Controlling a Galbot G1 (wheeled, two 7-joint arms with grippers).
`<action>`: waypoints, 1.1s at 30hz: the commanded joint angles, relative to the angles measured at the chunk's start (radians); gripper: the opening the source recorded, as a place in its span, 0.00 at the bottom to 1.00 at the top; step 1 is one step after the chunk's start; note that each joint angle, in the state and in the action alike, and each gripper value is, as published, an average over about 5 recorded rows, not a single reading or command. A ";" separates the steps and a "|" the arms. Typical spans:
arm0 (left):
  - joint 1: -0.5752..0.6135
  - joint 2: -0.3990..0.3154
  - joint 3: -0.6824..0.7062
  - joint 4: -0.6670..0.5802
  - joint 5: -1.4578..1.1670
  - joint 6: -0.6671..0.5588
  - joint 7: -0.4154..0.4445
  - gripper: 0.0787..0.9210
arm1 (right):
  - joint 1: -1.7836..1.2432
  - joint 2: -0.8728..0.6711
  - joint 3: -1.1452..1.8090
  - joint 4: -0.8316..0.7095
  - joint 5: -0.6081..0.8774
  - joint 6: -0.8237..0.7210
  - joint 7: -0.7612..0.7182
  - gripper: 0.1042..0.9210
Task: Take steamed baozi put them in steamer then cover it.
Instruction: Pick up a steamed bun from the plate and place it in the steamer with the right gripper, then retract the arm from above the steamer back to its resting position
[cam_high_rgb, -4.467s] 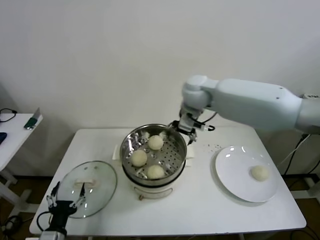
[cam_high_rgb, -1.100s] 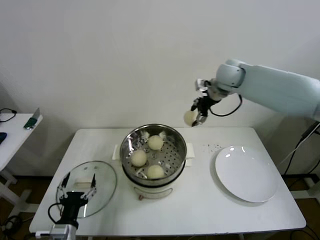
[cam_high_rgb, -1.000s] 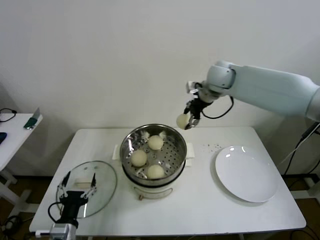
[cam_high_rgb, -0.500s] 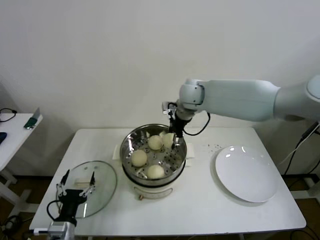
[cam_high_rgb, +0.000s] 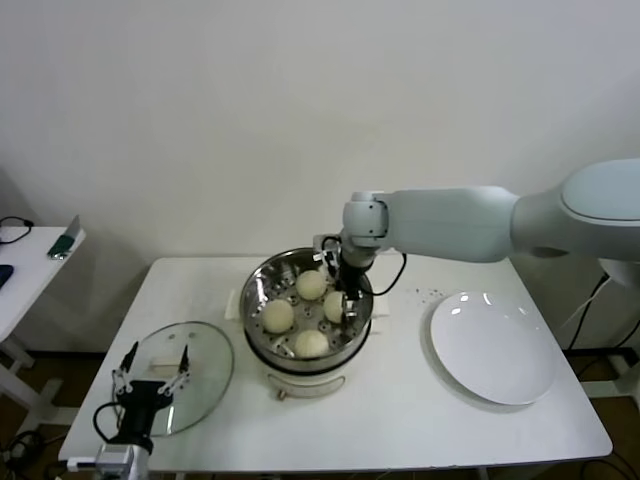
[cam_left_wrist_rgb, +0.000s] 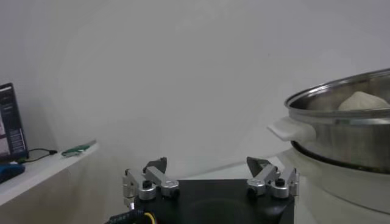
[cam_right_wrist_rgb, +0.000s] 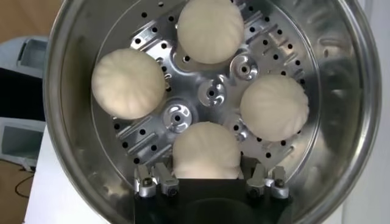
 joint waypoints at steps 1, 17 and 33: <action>0.002 -0.001 0.000 0.002 -0.001 -0.002 0.000 0.88 | -0.019 0.004 0.008 -0.008 -0.006 0.003 0.004 0.77; 0.017 -0.003 -0.016 0.004 0.001 -0.013 -0.001 0.88 | 0.025 -0.242 0.247 0.064 -0.025 0.089 -0.023 0.88; 0.013 -0.014 -0.029 -0.009 0.037 -0.004 -0.003 0.88 | -0.556 -0.686 0.819 0.291 -0.081 0.420 0.428 0.88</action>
